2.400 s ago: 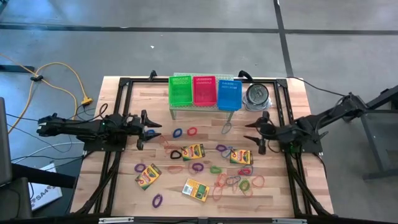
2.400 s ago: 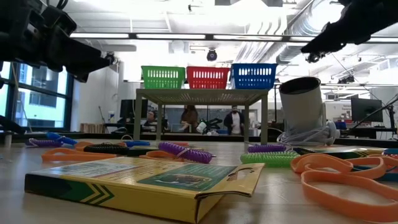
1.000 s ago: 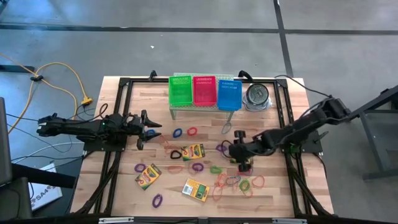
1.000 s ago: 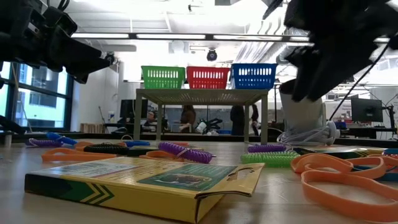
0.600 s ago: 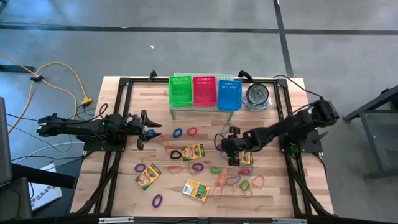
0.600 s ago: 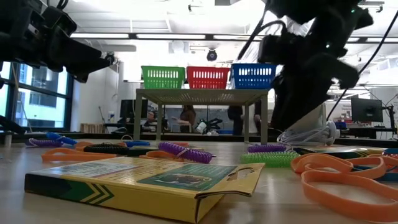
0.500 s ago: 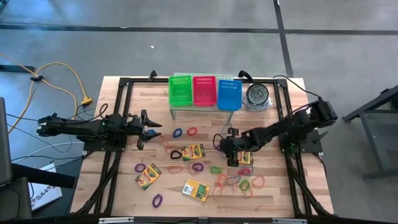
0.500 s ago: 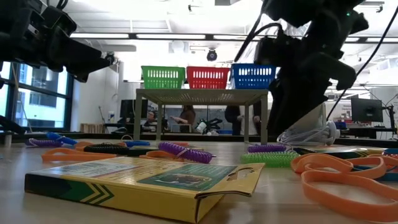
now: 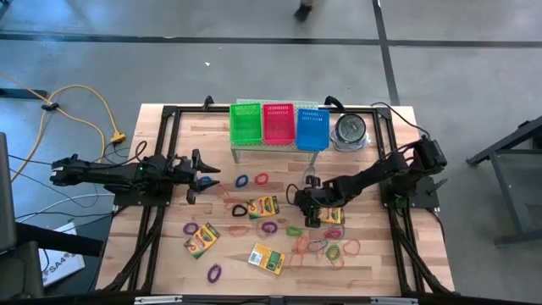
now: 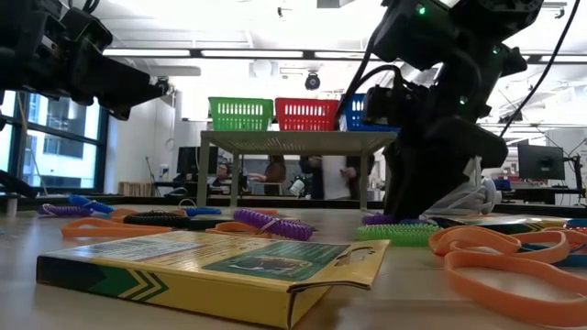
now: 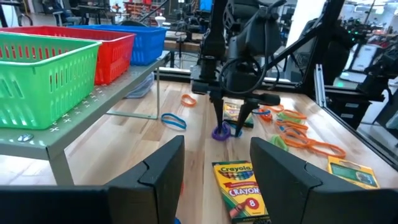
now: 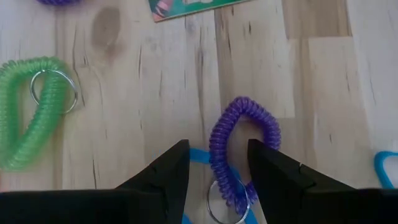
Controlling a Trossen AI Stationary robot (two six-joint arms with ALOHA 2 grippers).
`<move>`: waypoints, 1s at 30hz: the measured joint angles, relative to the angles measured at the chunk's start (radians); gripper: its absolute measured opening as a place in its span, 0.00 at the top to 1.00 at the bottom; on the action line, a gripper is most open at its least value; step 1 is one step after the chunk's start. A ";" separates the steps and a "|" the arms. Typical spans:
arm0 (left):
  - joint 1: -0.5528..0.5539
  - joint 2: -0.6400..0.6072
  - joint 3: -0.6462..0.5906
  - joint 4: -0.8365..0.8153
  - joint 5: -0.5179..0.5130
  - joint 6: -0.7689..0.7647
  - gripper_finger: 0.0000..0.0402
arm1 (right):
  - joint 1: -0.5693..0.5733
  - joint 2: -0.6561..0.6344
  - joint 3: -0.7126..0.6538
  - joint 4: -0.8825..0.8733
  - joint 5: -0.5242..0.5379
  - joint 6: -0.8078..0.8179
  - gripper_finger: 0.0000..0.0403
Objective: Pick & Place Office Desk Supplies
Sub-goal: Put the violet spring keychain into the blue bin on the shelf
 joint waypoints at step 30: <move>0.000 0.000 0.000 0.000 0.001 0.000 0.55 | 0.000 -0.003 -0.002 0.020 0.103 0.023 0.98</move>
